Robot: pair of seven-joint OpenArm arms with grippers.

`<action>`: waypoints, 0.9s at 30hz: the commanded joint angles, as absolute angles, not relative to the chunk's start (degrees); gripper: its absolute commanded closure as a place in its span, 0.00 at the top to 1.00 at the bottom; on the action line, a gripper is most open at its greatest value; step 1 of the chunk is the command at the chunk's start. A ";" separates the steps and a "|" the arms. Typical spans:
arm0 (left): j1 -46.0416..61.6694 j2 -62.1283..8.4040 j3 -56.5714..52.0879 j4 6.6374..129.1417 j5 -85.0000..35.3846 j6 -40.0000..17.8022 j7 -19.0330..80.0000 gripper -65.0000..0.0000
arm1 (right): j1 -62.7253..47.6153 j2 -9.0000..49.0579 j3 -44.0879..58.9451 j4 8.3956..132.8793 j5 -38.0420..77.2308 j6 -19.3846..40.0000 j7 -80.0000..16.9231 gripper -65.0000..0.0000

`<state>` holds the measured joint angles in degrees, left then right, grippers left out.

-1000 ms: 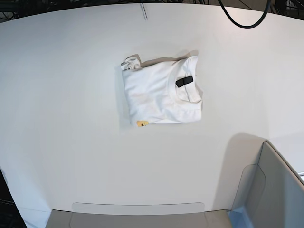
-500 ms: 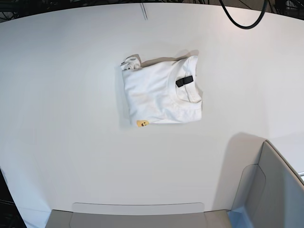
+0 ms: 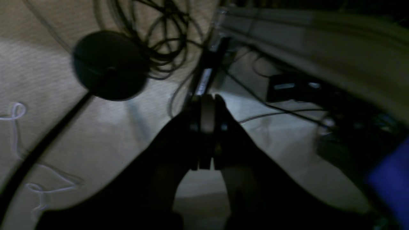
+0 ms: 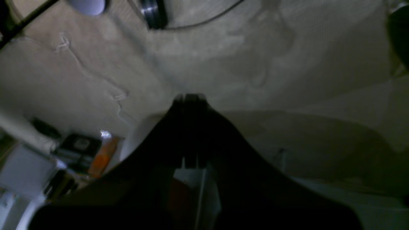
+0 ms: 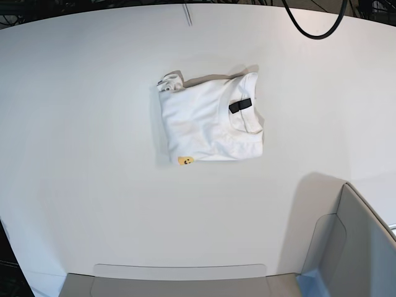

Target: Layout the t-shirt on the table in an organized manner, then fold the t-shirt properly

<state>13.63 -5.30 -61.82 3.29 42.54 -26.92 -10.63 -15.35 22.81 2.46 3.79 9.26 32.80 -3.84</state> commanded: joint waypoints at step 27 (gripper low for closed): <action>11.47 -6.02 -61.76 0.48 42.51 -15.78 -10.86 0.00 | -3.03 22.11 2.51 0.00 -6.90 15.52 -1.98 0.00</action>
